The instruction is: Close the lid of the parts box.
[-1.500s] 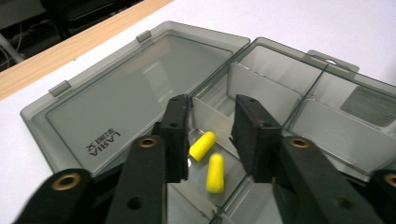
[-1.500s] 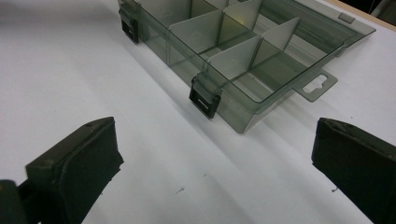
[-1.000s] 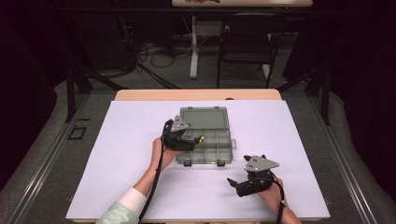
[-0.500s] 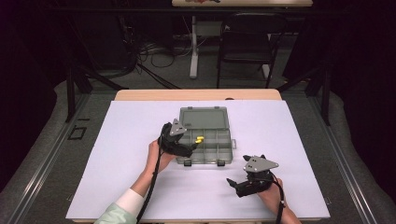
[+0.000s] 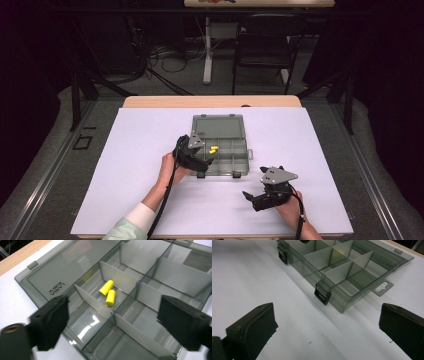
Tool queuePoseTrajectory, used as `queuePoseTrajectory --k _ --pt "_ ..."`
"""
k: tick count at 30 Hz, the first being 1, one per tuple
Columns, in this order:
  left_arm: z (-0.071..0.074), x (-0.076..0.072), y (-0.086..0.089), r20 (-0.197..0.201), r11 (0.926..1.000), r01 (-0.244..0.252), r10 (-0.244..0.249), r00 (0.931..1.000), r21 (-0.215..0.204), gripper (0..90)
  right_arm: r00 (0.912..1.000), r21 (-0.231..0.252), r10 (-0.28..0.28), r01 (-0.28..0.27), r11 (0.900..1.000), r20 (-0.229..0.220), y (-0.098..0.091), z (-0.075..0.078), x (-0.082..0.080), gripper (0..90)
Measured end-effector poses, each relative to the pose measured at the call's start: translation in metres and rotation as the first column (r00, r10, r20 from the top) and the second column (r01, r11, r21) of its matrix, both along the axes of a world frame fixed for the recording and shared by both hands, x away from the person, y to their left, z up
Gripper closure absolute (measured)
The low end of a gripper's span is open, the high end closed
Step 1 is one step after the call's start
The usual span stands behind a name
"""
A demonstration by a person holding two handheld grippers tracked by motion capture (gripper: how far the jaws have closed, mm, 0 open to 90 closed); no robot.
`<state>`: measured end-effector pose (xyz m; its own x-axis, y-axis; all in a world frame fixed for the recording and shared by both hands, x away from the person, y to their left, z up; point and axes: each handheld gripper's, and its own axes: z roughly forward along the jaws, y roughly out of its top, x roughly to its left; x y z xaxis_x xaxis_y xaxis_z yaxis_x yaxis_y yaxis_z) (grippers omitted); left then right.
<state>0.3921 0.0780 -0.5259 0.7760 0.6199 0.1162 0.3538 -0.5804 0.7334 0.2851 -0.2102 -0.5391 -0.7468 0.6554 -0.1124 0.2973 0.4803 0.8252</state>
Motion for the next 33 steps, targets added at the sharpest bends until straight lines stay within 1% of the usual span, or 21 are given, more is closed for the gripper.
queuePoseTrajectory --k 2,4,6,8,11,16,18,21,23,28,33 --pt "-0.002 -0.001 -0.002 0.001 0.9999 -0.002 0.002 1.0 0.01 16.0 1.0 0.001 0.001 -0.001 1.0 -0.003 0.001 0.0 0.0 0.2" --pt "-0.005 -0.002 -0.004 0.002 0.9999 -0.009 0.009 1.0 0.014 21.9 1.0 -0.005 0.003 -0.003 1.0 0.0 0.002 0.0 -0.001 0.2" --pt "-0.006 -0.003 -0.004 0.005 0.9998 -0.016 0.016 0.9999 0.012 25.3 1.0 -0.005 0.006 -0.006 1.0 -0.003 0.003 0.0 0.0 0.2" --pt "-0.009 -0.003 -0.005 -0.003 0.9999 -0.012 0.012 0.9999 0.011 30.2 0.9999 -0.005 0.01 -0.01 0.9999 -0.003 0.003 -0.001 0.0 0.2" --pt "-0.012 -0.002 -0.007 -0.003 0.9995 -0.026 0.026 0.9997 0.021 35.3 1.0 -0.005 0.007 -0.007 1.0 -0.006 0.003 -0.001 0.001 0.2" --pt "-0.014 0.0 -0.006 -0.009 0.9992 -0.039 0.04 0.9992 0.011 41.1 0.9999 -0.006 0.012 -0.013 0.9999 -0.004 0.004 -0.001 0.001 0.2" --pt "-0.014 0.0 -0.005 -0.014 0.9993 -0.036 0.036 0.9992 0.003 44.6 0.9999 -0.007 0.015 -0.015 0.9999 -0.007 0.004 -0.002 0.001 0.2" --pt "-0.016 0.001 -0.006 -0.022 0.9992 -0.041 0.041 0.9989 0.005 45.7 0.9998 -0.009 0.014 -0.014 0.9999 -0.011 0.004 -0.003 0.001 0.3" --pt "-0.017 0.002 -0.006 -0.026 0.9989 -0.046 0.046 0.9986 -0.004 46.2 0.9998 -0.008 0.014 -0.015 0.9999 -0.011 0.004 -0.003 0.001 0.3" --pt "-0.017 0.001 -0.006 -0.023 0.9986 -0.053 0.053 0.9983 -0.001 48.7 0.9998 -0.009 0.019 -0.02 0.9998 -0.007 0.005 -0.002 0.001 0.3" --pt "-0.017 0.001 -0.006 -0.036 0.9982 -0.059 0.058 0.9976 -0.009 50.3 0.9998 -0.006 0.017 -0.017 0.9998 -0.008 0.004 -0.002 0.002 0.3"
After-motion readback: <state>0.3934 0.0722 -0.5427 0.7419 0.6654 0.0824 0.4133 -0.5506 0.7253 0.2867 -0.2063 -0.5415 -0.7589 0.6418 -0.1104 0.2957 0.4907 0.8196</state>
